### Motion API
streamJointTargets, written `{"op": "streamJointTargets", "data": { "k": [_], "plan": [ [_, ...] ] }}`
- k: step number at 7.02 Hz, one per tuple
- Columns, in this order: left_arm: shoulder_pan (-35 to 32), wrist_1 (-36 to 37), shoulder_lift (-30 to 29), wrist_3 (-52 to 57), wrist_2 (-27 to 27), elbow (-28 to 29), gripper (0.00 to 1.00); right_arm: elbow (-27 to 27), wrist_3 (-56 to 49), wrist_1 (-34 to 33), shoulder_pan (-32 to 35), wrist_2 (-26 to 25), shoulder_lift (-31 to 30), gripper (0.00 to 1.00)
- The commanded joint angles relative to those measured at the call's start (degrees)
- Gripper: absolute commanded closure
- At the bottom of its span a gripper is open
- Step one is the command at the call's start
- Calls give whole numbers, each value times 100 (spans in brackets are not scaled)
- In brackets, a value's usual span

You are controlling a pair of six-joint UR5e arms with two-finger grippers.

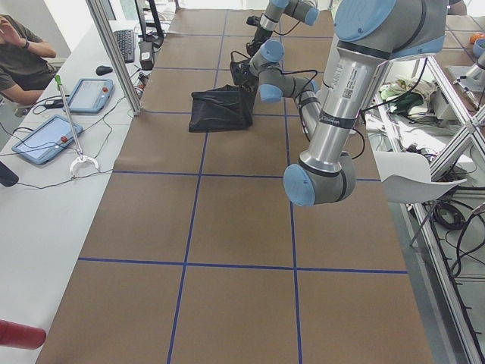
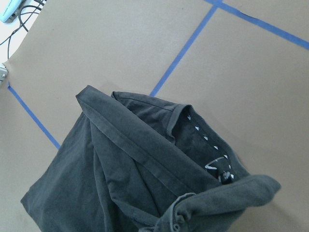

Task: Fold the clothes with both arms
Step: 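Lift the near edge with both grippers and fold it away from the robot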

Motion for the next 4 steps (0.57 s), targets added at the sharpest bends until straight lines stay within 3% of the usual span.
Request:
{"op": "streamJointTargets", "data": {
  "k": [1,3,4],
  "plan": [
    [-468,-156,-513,282,-10,1053,100,-1309,-643,56,640,374,797,100],
    [-802,-1102,-997,414,-1,2458,100,-2434,-1241,152,1071,804,1447,100],
    [-935,-1429,-1356,563,25,3275,100,-3179,-1470,727,1360,1015,1711,100]
  ]
}}
